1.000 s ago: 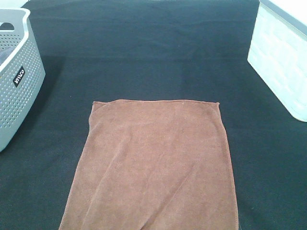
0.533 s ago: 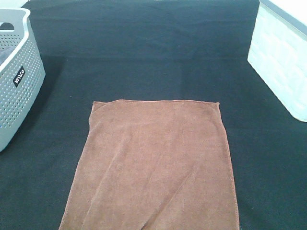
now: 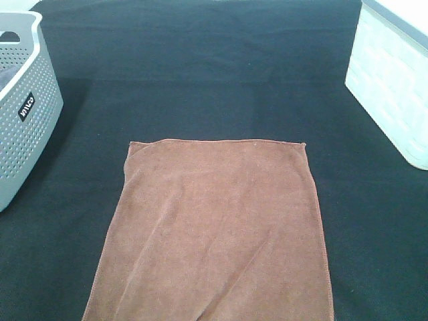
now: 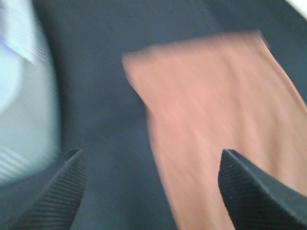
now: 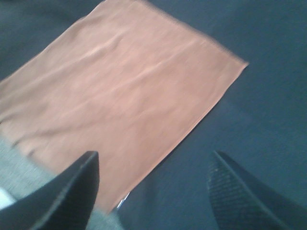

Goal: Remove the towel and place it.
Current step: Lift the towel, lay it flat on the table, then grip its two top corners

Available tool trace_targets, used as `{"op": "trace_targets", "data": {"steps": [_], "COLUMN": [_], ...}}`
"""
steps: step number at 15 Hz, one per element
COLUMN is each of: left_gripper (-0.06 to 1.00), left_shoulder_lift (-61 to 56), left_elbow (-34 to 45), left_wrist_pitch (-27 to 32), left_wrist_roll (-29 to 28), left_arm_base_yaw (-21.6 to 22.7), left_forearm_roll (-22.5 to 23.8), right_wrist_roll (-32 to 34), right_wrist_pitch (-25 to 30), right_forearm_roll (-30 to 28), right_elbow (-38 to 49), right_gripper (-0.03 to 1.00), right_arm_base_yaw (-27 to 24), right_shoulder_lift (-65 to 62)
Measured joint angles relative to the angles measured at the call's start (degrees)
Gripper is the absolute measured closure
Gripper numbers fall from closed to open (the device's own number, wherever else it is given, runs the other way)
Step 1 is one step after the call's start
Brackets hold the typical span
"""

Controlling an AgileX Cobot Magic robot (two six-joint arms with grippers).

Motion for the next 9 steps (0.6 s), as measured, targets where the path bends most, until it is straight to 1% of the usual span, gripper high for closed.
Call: {"op": "trace_targets", "data": {"steps": [1,2,4,5,6,7,8,9], "left_gripper": [0.23,0.24,0.28,0.29,0.29,0.29,0.29,0.29], "left_shoulder_lift": [-1.2,-1.5,-0.6,0.9,3.1,5.3,10.1,10.1], "left_elbow": [-2.0,-4.1,-8.6,-11.4,-14.0,-16.7,-20.7,-20.7], "left_wrist_pitch": [-0.2,-1.9,-7.6,-10.1,-12.2,-15.1,-20.9,-20.9], "left_wrist_roll": [4.5,9.7,18.0,22.2,28.2,35.4,49.3,49.3], "left_arm_base_yaw": [6.4,12.1,24.3,30.7,38.1,45.0,56.8,56.8], "left_forearm_roll": [1.6,1.9,0.6,-0.7,-3.6,-9.1,-22.3,-22.3], "right_wrist_roll": [1.3,2.2,3.7,4.0,4.0,4.0,4.0,4.0], "right_wrist_pitch": [-1.7,-2.4,-3.0,-3.2,-3.7,-4.1,-4.2,-4.2], "right_forearm_roll": [-1.4,-2.0,-2.2,-2.3,-2.3,-2.3,-1.9,-1.9], "right_elbow": [-2.5,-5.0,-11.2,-14.4,-17.0,-19.1,-22.5,-22.5], "right_gripper": [0.34,0.34,0.34,0.34,0.34,0.34,0.34,0.34], "right_arm_base_yaw": [0.0,0.0,0.0,0.0,0.0,0.0,0.0,0.0], "right_shoulder_lift": [4.0,8.4,18.1,22.9,26.6,29.9,33.9,33.9]}}
